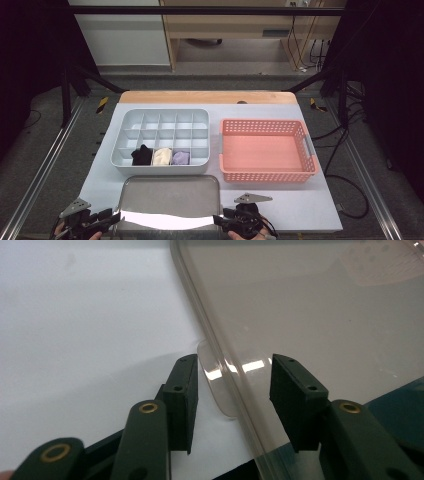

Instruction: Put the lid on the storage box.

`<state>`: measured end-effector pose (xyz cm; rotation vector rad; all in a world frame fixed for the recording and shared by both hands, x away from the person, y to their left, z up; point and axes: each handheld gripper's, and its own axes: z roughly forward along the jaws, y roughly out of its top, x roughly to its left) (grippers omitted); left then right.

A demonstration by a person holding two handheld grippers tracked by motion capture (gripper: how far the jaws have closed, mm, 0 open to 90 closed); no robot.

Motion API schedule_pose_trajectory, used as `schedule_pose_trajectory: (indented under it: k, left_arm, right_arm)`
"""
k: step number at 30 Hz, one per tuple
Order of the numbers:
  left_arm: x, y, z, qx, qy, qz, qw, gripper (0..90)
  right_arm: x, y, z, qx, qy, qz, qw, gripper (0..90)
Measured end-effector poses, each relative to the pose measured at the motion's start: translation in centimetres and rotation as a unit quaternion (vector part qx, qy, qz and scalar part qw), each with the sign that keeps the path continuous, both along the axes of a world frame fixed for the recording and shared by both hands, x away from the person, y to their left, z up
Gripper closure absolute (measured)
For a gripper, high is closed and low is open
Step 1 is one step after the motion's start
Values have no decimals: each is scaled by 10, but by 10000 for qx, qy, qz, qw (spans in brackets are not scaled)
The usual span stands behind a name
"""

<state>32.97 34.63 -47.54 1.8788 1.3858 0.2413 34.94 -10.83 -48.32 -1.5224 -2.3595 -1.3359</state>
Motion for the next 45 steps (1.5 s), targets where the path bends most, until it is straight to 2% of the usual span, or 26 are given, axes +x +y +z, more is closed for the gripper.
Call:
schedule_pose_trajectory:
  k: [8,12,20,25,32,37,45]
  left_arm:
    - [0,-1,0,-37,36,-22,10000,544]
    - [0,-1,0,-29,31,-21,10000,544]
    - [-1,-2,0,3,15,-20,10000,547]
    - [-1,-3,0,26,4,7,10000,547]
    - [-2,-3,0,62,-10,92,9999,558]
    - [-3,-3,0,90,-8,116,9999,566]
    - [-3,-3,0,96,-30,155,9998,562]
  right_arm:
    - [5,1,-1,212,187,-381,9989,518]
    - [6,2,-1,223,192,-448,9986,512]
    - [2,1,-4,410,186,-584,9973,502]
    - [2,3,-3,493,312,-801,9951,489]
    - [5,0,-5,869,536,-989,9898,486]
    - [6,-2,-3,1034,508,-1037,9879,500]
    - [4,-4,7,1303,314,-1106,9848,519]
